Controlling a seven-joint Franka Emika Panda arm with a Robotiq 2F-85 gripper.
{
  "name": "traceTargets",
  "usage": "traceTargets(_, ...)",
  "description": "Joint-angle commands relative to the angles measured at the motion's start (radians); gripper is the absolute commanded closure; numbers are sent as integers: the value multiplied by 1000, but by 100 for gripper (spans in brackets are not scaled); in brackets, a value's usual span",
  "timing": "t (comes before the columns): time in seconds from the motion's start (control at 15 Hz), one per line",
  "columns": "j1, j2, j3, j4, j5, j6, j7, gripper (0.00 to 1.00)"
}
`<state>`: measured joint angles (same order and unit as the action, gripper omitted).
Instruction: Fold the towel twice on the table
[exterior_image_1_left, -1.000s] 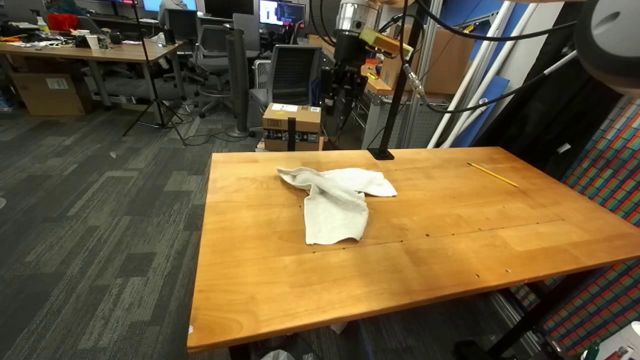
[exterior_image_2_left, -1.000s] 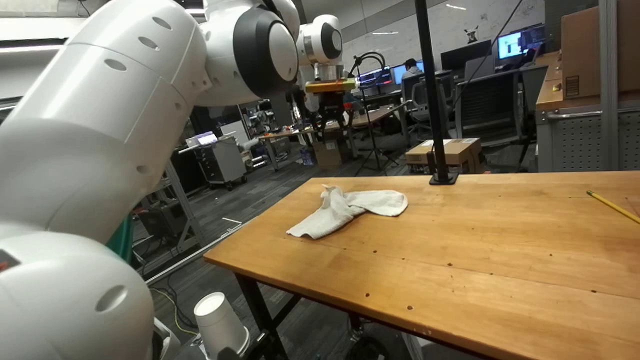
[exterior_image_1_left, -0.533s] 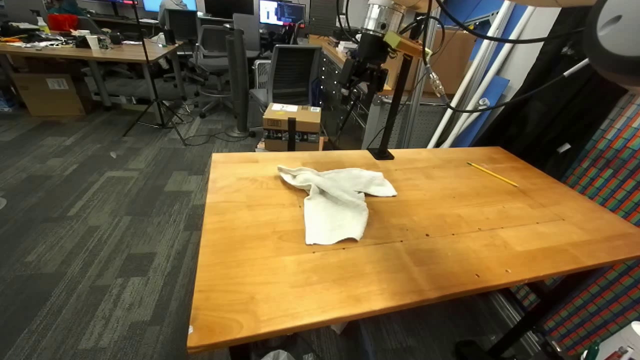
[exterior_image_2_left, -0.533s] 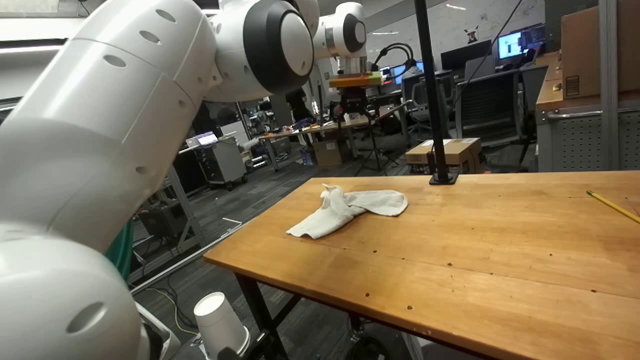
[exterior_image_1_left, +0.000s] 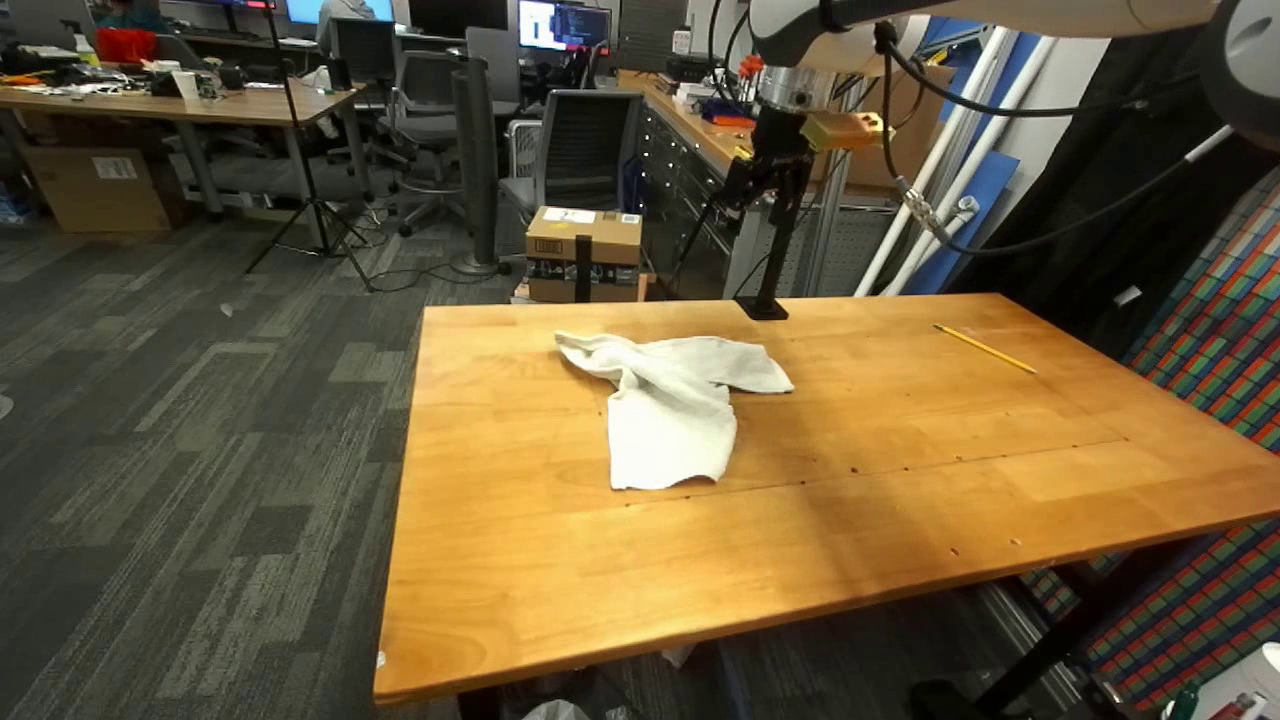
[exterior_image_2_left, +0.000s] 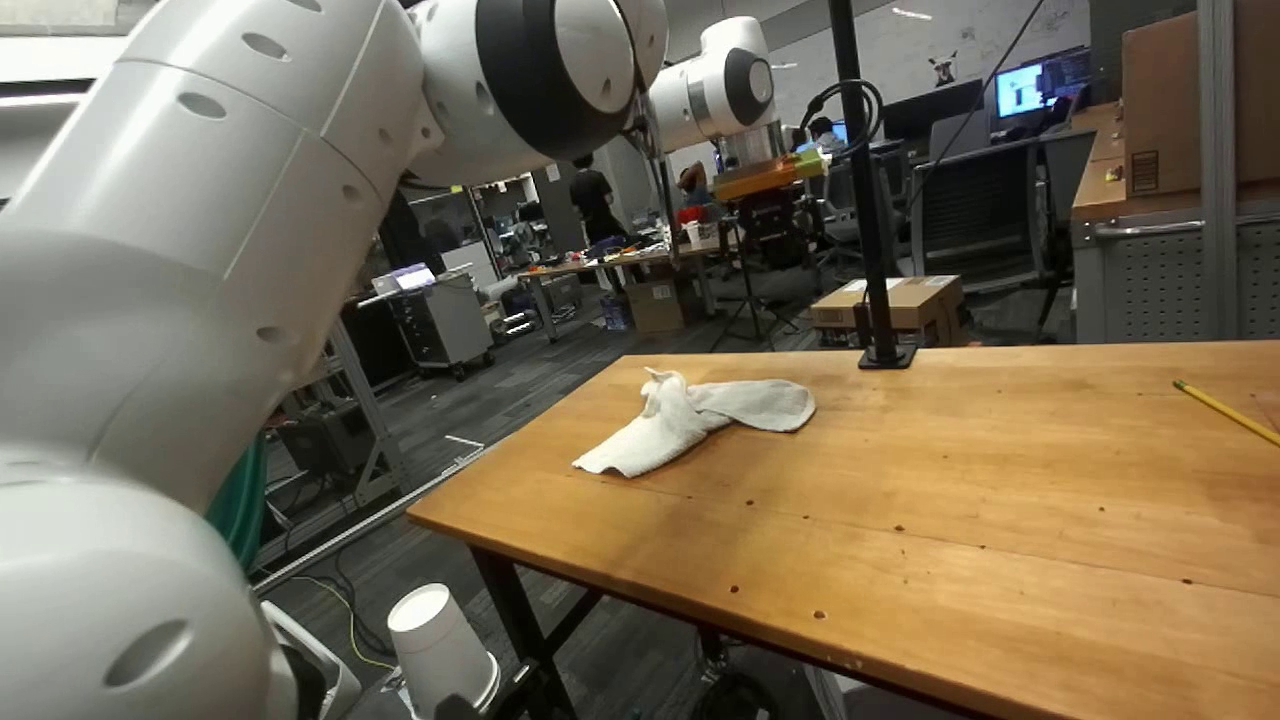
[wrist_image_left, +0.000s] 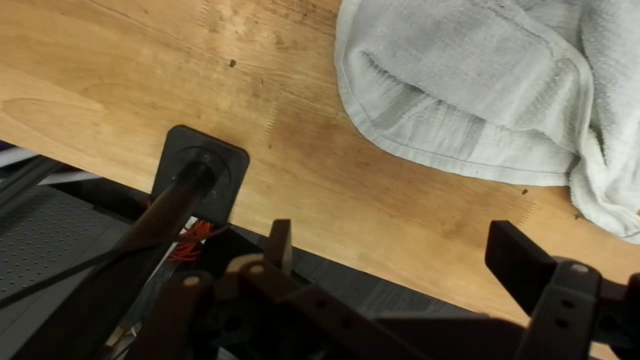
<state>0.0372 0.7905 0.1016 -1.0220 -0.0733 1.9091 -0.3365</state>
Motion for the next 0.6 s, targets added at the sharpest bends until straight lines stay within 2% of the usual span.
traceTargets(0.0,-12,-119,-17,-235,-13,128,13,0)
traceTargets(0.4,-45,-223,-34,-519,14,259,32,0)
traceTargets(0.53,-55,-239,-32,-580,21,282,38,0)
